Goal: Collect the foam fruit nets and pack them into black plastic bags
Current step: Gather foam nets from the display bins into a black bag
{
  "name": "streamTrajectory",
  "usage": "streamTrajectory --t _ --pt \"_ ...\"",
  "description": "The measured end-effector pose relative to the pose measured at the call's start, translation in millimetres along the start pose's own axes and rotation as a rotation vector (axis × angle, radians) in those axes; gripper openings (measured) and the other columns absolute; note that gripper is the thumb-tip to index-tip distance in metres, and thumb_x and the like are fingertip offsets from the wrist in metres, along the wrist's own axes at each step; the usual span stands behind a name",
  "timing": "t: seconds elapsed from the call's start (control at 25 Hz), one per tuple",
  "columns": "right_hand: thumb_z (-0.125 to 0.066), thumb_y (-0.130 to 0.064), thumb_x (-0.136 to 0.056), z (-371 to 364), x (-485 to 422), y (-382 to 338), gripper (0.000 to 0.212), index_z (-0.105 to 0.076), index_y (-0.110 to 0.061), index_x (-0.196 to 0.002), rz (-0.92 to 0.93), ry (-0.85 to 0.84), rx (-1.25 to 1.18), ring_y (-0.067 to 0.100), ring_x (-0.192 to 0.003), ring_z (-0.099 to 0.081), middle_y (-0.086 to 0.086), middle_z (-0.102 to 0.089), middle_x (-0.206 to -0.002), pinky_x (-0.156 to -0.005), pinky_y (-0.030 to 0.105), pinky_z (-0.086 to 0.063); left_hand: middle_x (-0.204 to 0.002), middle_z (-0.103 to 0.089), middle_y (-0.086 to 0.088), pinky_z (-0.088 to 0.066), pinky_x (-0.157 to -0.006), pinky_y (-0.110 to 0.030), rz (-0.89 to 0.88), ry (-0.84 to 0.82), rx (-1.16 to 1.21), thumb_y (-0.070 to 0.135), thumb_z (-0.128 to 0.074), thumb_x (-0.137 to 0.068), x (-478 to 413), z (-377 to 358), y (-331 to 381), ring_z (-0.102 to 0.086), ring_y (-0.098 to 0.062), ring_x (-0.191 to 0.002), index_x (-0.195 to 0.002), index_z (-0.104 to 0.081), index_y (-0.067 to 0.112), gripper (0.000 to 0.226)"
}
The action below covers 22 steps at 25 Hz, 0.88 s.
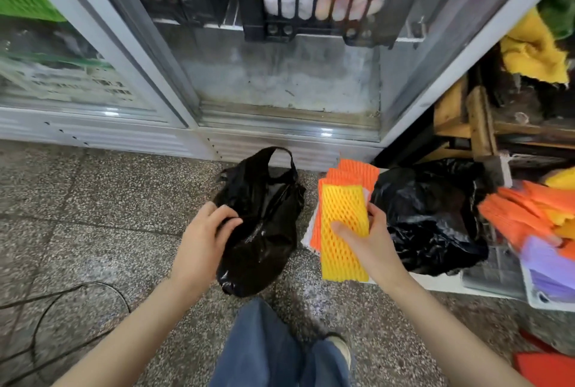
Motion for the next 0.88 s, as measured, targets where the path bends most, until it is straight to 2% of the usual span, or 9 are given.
streamTrajectory --t 0.12,0.24,0.4,0.48,0.52,0.6,0.68,0.8,0.88 --pt "-0.074 -0.046 -0.073 13.0 15.9 -1.4 0.093 -0.017 -0.029 -0.144 0.03 -0.001 -0.031 0.019 -0.127 -0.047 0.0 -0.041 -0.142 -0.104 0.047 -0.042 -0.082 -0.059 0.01 -0.041 -0.07 -0.007 0.03 0.006 0.168 0.011 -0.062 -0.088 27.5 -4.0 29.3 -0.057 0.002 -0.081 -0.082 -0.058 0.024 0.014" --pt "-0.074 -0.039 -0.076 18.3 34.3 -9.0 0.084 -0.021 -0.028 -0.141 0.07 -0.047 -0.075 0.012 -0.115 -0.056 -0.004 -0.049 -0.133 -0.096 0.039 -0.049 -0.085 -0.065 0.012 -0.045 -0.078 -0.012 0.054 0.038 0.284 0.009 -0.066 -0.085 56.8 -15.0 67.2 -0.061 0.0 -0.086 -0.081 -0.062 0.025 0.017" --pt "-0.073 -0.027 -0.08 11.1 79.5 -4.8 0.065 -0.026 -0.033 -0.124 0.065 -0.191 -0.062 -0.008 -0.093 -0.055 -0.02 -0.052 -0.109 -0.072 0.012 -0.048 -0.082 -0.065 0.008 -0.048 -0.073 -0.02 0.12 0.122 0.486 0.0 -0.064 -0.084 88.7 -29.0 123.4 -0.062 -0.008 -0.079 -0.083 -0.059 0.025 0.026" --pt "-0.073 -0.026 -0.08 28.3 101.6 7.2 0.064 -0.024 -0.035 -0.121 0.051 -0.209 -0.076 -0.007 -0.094 -0.055 -0.017 -0.052 -0.112 -0.068 0.01 -0.048 -0.08 -0.06 0.003 -0.049 -0.066 -0.021 0.21 0.182 0.623 0.002 -0.062 -0.087 100.0 -30.9 145.0 -0.061 -0.009 -0.071 -0.094 -0.054 0.022 0.023" --pt "-0.073 -0.028 -0.08 41.8 111.1 12.1 0.066 -0.024 -0.036 -0.124 0.051 -0.206 -0.064 -0.003 -0.098 -0.056 -0.014 -0.051 -0.116 -0.072 0.014 -0.049 -0.078 -0.057 -0.002 -0.048 -0.061 -0.019 0.302 0.182 0.678 0.004 -0.062 -0.088 104.0 -36.3 145.9 -0.06 -0.009 -0.065 -0.102 -0.052 0.019 0.023" --pt "-0.072 -0.03 -0.081 76.9 127.0 22.7 0.07 -0.025 -0.032 -0.132 0.038 -0.175 -0.046 0.007 -0.105 -0.058 -0.013 -0.049 -0.118 -0.083 0.026 -0.052 -0.073 -0.057 -0.013 -0.043 -0.054 -0.015 0.471 0.078 0.591 0.012 -0.064 -0.088 112.8 -50.9 139.4 -0.057 -0.009 -0.053 -0.121 -0.047 0.011 0.038" --pt "-0.07 -0.029 -0.083 114.7 144.3 28.8 0.066 -0.025 -0.029 -0.131 0.025 -0.131 -0.056 0.01 -0.102 -0.058 -0.015 -0.05 -0.111 -0.085 0.03 -0.051 -0.079 -0.062 -0.016 -0.044 -0.055 -0.016 0.495 -0.116 0.309 0.017 -0.067 -0.086 125.4 -65.5 133.0 -0.06 -0.011 -0.054 -0.129 -0.047 0.005 0.049" --pt "-0.069 -0.029 -0.083 154.0 167.9 34.6 0.064 -0.025 -0.029 -0.129 0.052 -0.09 -0.061 0.012 -0.101 -0.059 -0.013 -0.05 -0.111 -0.079 0.026 -0.05 -0.099 -0.068 -0.016 -0.046 -0.078 -0.032 0.307 -0.196 -0.14 0.012 -0.066 -0.086 144.0 -64.5 131.1 -0.064 -0.029 -0.09 -0.107 -0.067 0.002 0.024" --pt "-0.071 -0.031 -0.082 172.8 185.2 41.6 0.072 -0.024 -0.024 -0.136 0.062 -0.052 -0.05 0.013 -0.103 -0.058 -0.01 -0.05 -0.116 -0.08 0.027 -0.049 -0.095 -0.064 -0.016 -0.039 -0.076 -0.031 0.22 -0.165 -0.193 0.012 -0.065 -0.086 157.1 -57.7 141.2 -0.06 -0.032 -0.09 -0.094 -0.069 0.003 0.013"
Point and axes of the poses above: each hand's wrist, its own x-axis away from the middle knuckle, its own z-axis out of the back of the hand, y = z × x, the point moved 7 cm from there along -x, towards the middle knuckle
